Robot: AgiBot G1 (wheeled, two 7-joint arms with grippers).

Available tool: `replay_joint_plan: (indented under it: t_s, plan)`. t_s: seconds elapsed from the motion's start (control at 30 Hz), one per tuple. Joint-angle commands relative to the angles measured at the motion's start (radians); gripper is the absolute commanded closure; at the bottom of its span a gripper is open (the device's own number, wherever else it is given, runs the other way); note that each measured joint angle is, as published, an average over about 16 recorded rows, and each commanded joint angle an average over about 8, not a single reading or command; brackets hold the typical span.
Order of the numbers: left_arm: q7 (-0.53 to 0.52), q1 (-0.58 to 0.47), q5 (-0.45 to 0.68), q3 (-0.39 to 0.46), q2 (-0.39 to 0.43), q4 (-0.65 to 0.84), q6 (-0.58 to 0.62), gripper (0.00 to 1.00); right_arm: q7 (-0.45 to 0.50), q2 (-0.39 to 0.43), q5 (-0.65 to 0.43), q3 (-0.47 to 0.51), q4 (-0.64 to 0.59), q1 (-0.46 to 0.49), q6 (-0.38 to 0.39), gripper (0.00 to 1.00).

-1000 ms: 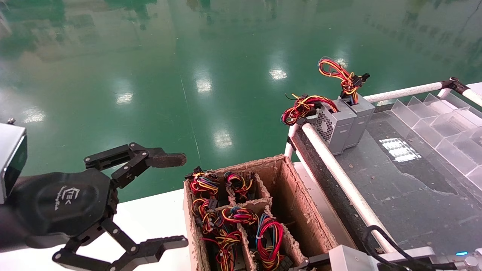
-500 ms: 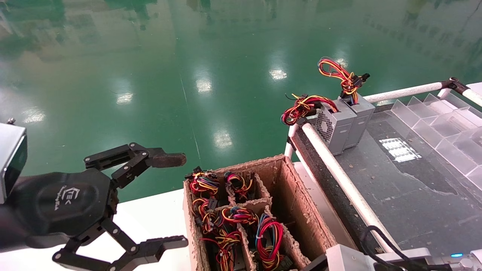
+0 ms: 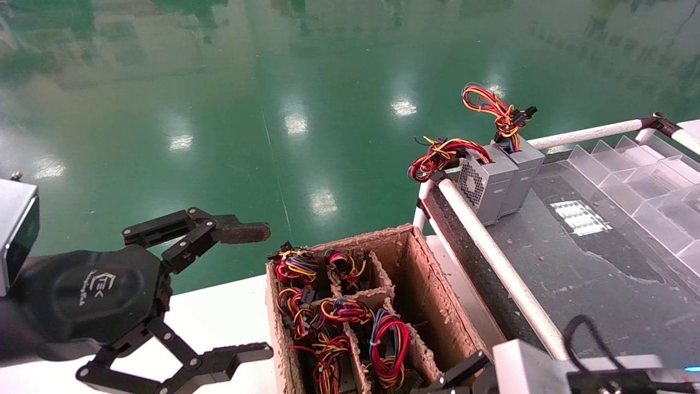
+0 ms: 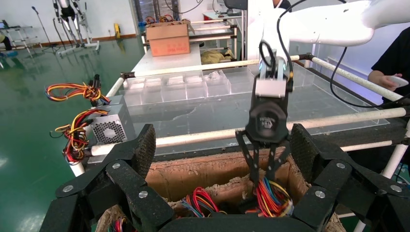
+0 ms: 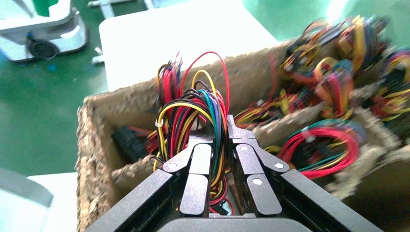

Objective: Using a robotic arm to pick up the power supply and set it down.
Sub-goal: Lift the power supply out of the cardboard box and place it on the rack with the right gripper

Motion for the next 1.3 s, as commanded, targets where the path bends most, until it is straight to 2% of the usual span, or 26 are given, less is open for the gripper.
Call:
replay_joint_plan:
  t_s: [0.03, 0.6, 1.07, 1.3]
  plan:
    - [0.000, 0.000, 0.000, 0.000, 0.000, 0.000, 0.000, 0.00, -0.007, 0.013, 0.018, 0.015, 0.017, -0.008, 0.013, 1.00]
    - [0.001, 0.000, -0.001, 0.001, -0.001, 0.000, -0.001, 0.00, -0.034, 0.191, 0.283, 0.219, 0.007, 0.006, 0.074, 1.00]
    - [0.001, 0.000, -0.001, 0.002, -0.001, 0.000, -0.001, 0.00, -0.068, 0.277, 0.231, 0.269, -0.178, 0.071, 0.138, 1.00]
    - [0.001, -0.001, -0.002, 0.003, -0.001, 0.000, -0.001, 0.00, -0.089, 0.283, 0.164, 0.262, -0.301, 0.134, 0.143, 1.00]
